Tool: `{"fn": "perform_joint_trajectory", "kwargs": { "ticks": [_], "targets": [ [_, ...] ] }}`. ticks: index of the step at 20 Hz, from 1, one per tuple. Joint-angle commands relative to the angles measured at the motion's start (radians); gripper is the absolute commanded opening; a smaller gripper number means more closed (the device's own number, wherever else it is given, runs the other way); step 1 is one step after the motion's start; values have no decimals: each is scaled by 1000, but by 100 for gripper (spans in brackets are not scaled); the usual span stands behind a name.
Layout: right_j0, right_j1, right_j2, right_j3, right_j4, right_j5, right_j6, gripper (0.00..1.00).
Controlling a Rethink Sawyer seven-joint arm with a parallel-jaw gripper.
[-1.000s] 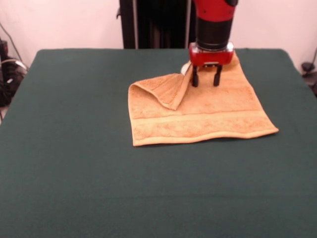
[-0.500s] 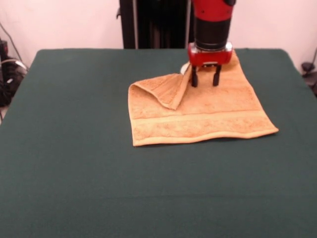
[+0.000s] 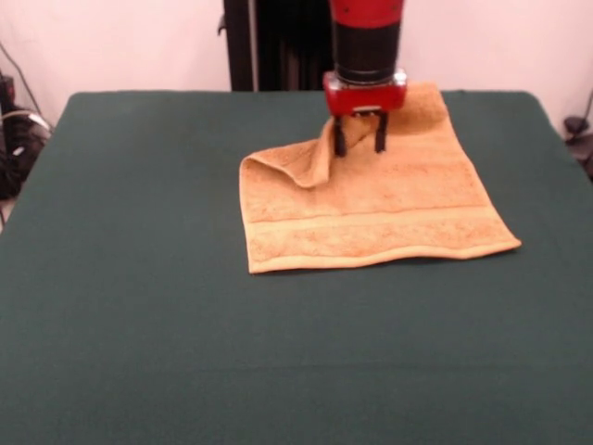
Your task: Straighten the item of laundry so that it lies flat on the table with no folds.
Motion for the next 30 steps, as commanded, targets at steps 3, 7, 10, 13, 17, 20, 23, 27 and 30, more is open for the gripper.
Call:
{"fn": "perform_joint_trajectory", "kwargs": {
  "ticks": [3, 7, 10, 13, 17, 20, 23, 27, 30],
  "targets": [
    [-122, -62, 96, 95, -124, -35, 79, 100],
    [-141, -79, 111, 106, -142, -14, 88, 100],
    [-141, -91, 119, 108, -144, 3, 95, 100],
    [-133, -110, 116, 124, -140, 7, 112, 100],
    [-121, -154, 105, 167, -123, 11, 135, 100],
    [-118, -181, 99, 191, -113, 19, 145, 100],
    [-106, -202, 89, 207, -104, 15, 156, 100],
    [-102, -212, 97, 210, -98, 17, 154, 100],
    [-93, -238, 87, 223, -90, 25, 160, 100]
  ]
}}
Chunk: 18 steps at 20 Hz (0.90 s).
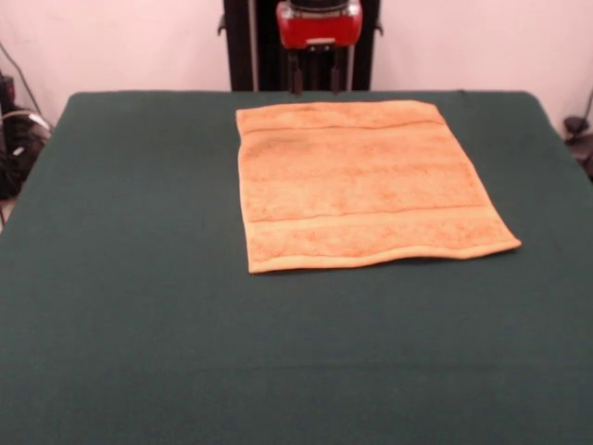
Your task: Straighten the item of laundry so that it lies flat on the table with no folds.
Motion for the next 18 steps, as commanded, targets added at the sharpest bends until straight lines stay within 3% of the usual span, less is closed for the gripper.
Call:
{"fn": "perform_joint_trajectory", "kwargs": {
  "ticks": [1, 6, 11, 18],
  "targets": [
    [49, -29, 82, 36, 38, 24, 161, 100],
    [47, -51, 93, 43, 40, 15, 162, 100],
    [34, -156, 126, 99, 42, -54, 194, 100],
    [-5, -247, 193, 120, 82, 82, 148, 100]
  ]
}}
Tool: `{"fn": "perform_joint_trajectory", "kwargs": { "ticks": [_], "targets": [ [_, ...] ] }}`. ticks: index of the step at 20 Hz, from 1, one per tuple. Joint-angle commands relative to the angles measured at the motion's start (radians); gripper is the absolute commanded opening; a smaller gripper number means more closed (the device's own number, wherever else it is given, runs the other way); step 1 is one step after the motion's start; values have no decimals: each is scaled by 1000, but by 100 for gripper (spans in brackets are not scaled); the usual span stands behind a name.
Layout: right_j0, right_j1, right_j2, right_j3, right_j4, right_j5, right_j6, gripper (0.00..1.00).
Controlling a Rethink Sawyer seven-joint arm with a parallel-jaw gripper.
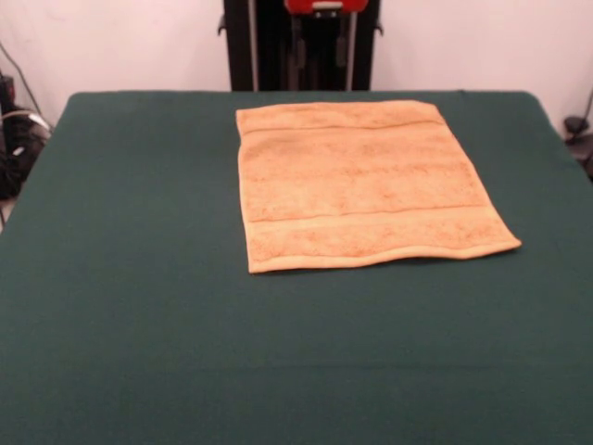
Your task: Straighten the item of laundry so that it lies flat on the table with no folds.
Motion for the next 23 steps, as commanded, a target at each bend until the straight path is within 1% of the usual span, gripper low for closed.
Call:
{"fn": "perform_joint_trajectory", "kwargs": {
  "ticks": [1, 4, 8, 13, 23],
  "targets": [
    [-21, -93, 183, 50, 90, 107, 138, 100],
    [-28, -131, 204, 66, 116, 145, 130, 100],
    [-9, -184, 210, 78, 156, 189, 131, 100],
    [27, -199, 183, 81, 170, 183, 142, 100],
    [44, -206, 166, 44, 182, 236, 116, 100]
  ]
}}
